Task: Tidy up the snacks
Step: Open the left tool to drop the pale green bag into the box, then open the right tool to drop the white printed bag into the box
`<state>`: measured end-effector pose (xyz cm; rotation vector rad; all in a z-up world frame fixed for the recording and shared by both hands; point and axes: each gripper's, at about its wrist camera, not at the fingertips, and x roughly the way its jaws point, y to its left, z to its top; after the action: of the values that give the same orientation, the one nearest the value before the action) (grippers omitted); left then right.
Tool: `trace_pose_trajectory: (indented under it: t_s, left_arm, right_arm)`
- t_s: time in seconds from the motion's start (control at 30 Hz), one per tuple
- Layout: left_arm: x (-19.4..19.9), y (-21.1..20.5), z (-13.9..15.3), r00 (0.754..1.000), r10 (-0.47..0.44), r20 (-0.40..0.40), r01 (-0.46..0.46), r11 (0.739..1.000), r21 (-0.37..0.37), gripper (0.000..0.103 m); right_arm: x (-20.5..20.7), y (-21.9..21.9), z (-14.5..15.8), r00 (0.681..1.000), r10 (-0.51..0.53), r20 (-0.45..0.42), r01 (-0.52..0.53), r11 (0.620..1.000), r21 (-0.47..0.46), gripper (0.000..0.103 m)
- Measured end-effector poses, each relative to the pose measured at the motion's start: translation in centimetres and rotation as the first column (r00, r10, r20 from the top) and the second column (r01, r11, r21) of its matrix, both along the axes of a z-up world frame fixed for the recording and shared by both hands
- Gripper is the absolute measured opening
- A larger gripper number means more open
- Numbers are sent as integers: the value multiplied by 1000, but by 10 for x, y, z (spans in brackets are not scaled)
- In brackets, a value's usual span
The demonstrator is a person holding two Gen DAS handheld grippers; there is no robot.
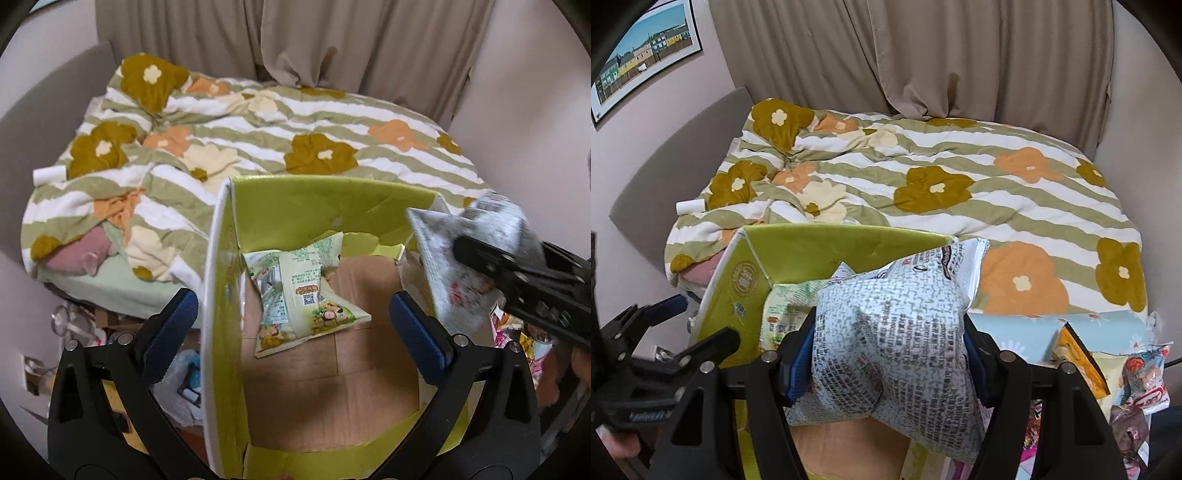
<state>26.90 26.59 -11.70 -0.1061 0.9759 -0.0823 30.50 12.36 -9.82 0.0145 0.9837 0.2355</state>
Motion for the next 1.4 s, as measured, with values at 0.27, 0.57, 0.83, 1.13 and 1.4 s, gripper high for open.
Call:
trace_pose_trajectory:
  t_s: [0.27,0.57,0.83,1.13,1.4]
  left_arm:
    - [-8,-4,3,1000,13,27,-14,999,36,103]
    - [-4,-7,-13,1000,24,-11,-24,999,46,103]
    - [-9,-13,-13,1000,25,-16,-24,998,49,103]
    - [-28,-19,22,999,5,42,-7,999,54,103]
    - [-47,-48,45,993,-91,71,90,996,17,103]
  right_arm:
    - [25,11,-15,999,36,-23,-34,998,62,65]
    - [32,16,-33,998,62,13,-63,996,65,103]
    - [20,4,-24,998,67,19,-67,997,32,103]
    - [-12,-5,21,995,75,63,-78,995,55,103]
    - [-64,-39,60,994,-21,105,15,998,65,103]
